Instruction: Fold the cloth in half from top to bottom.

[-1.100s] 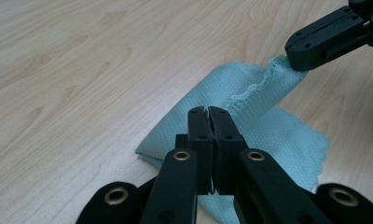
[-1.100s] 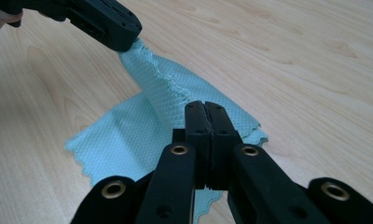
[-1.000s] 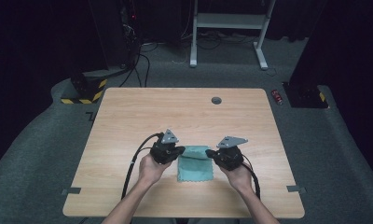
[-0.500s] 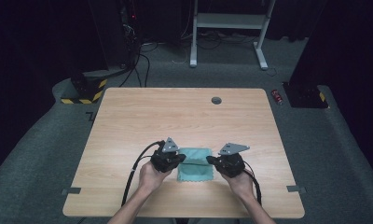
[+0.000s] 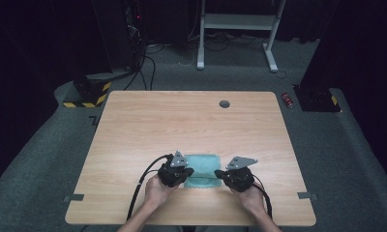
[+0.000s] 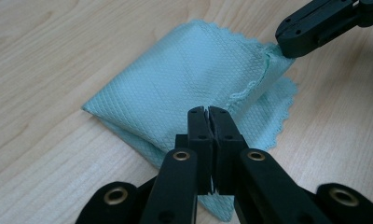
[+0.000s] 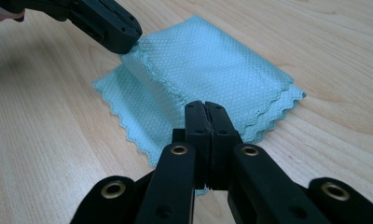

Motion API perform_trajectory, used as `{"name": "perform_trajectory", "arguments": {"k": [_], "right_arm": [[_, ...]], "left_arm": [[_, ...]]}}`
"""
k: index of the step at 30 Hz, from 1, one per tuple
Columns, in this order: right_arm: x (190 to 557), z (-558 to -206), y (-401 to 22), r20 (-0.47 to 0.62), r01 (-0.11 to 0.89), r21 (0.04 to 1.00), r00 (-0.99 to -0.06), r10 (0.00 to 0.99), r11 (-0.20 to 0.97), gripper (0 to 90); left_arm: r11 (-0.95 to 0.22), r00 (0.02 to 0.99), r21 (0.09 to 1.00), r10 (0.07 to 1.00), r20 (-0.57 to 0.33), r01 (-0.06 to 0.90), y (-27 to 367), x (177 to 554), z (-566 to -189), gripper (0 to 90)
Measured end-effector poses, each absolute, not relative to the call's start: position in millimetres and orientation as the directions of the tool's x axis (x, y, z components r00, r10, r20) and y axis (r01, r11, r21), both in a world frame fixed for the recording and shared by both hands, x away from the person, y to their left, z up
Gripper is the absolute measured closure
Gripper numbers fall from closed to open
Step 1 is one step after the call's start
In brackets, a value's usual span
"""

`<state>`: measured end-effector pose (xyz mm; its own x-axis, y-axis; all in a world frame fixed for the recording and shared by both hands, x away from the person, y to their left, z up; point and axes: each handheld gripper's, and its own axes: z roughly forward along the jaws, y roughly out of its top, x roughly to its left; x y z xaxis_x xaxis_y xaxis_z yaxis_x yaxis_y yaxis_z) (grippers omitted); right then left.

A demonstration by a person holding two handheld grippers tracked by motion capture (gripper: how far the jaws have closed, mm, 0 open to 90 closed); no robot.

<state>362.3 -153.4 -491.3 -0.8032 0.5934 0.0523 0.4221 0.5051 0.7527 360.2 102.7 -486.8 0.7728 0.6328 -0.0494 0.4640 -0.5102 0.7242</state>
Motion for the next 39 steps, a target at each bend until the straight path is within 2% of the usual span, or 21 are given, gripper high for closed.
{"name": "perform_trajectory", "arguments": {"k": [22, 27, 30, 34, 39], "right_arm": [[354.0, -507.1, -151.2, 0.059, 0.429, 0.716, -0.824, 0.564, 0.551, 88.8], [352.8, -509.5, -151.2, 0.071, 0.432, 0.713, -0.828, 0.556, 0.552, 87.5], [353.1, -509.9, -152.6, 0.094, 0.443, 0.711, -0.830, 0.550, 0.547, 80.5], [354.5, -506.9, -156.6, 0.116, 0.452, 0.726, -0.824, 0.555, 0.518, 72.7], [360.4, -500.9, -157.7, 0.128, 0.458, 0.749, -0.810, 0.573, 0.479, 71.6]], "left_arm": [[-0.565, 0.791, 0.690, 0.611, -0.017, 0.452, 98.0, 348.7, -500.1, 87.1], [-0.586, 0.803, 0.671, 0.595, -0.023, 0.453, 99.6, 345.2, -503.0, 84.6], [-0.597, 0.814, 0.662, 0.579, -0.036, 0.454, 101.3, 343.1, -502.1, 79.8], [-0.586, 0.814, 0.670, 0.579, -0.048, 0.456, 104.2, 341.1, -497.1, 68.1], [-0.535, 0.782, 0.699, 0.620, -0.057, 0.475, 106.4, 349.7, -491.0, 58.8]]}}
